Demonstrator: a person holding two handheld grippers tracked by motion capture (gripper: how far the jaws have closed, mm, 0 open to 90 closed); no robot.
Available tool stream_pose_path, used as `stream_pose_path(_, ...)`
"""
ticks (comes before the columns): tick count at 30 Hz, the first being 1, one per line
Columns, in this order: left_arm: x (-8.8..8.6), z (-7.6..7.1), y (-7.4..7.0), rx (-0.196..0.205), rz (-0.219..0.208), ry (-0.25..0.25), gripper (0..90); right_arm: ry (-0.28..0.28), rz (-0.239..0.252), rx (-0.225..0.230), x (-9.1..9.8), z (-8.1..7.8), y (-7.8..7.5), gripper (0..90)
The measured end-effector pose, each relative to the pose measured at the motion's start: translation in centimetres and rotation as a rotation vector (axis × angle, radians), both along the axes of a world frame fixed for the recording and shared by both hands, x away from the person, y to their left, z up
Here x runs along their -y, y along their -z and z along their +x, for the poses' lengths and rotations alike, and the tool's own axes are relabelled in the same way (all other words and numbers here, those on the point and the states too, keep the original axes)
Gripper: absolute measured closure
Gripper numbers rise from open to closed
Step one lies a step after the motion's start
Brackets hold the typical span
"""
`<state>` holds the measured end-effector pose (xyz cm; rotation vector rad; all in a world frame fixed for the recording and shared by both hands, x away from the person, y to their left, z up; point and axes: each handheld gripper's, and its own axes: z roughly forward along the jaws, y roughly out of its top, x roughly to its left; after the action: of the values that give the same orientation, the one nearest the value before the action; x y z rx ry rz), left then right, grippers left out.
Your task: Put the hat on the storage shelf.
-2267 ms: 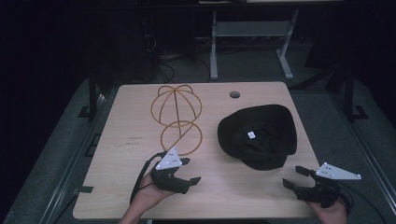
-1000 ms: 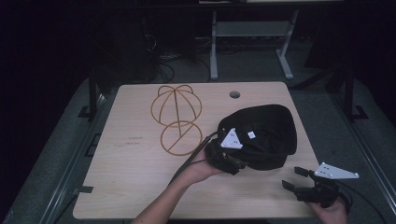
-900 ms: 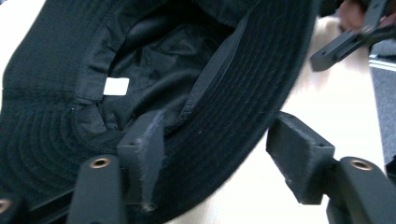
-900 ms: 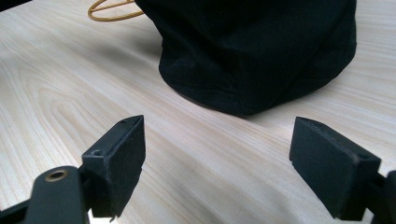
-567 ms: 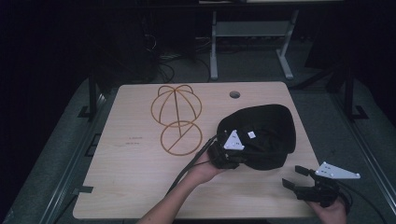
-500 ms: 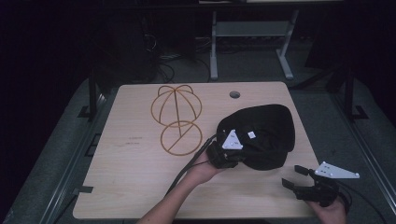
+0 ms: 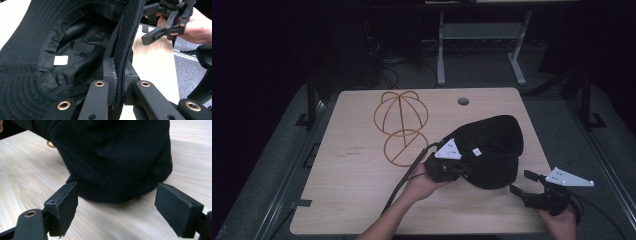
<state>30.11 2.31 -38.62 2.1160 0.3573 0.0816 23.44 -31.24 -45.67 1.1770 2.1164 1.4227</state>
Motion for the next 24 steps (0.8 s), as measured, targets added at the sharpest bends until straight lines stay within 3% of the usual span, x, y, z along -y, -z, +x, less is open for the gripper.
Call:
stream_pose_path(6,-0.3,-0.3,0.2,-0.018,-0.027,0.012,84.8,-0.009,0.009,-0.008,-0.2,0.7,0.2,20.1)
stream_pose_path(12,-0.3,-0.5,0.3,-0.022,-0.041,0.019,85.0,-0.017,0.071,-0.029,-0.3,1.9,0.7,24.3)
stream_pose_path(15,-0.4,-0.4,0.3,-0.020,-0.032,0.023,85.1,-0.033,0.077,-0.021,-0.7,2.5,1.1,38.1)
stream_pose_path(21,-0.7,-0.4,0.3,-0.014,-0.031,0.020,85.2,-0.098,0.084,0.009,-1.4,2.8,1.2,82.6)
stream_pose_path(24,-1.1,-0.5,0.4,-0.015,-0.030,0.018,85.1,-0.103,0.078,0.010,-1.6,2.7,1.0,84.3)
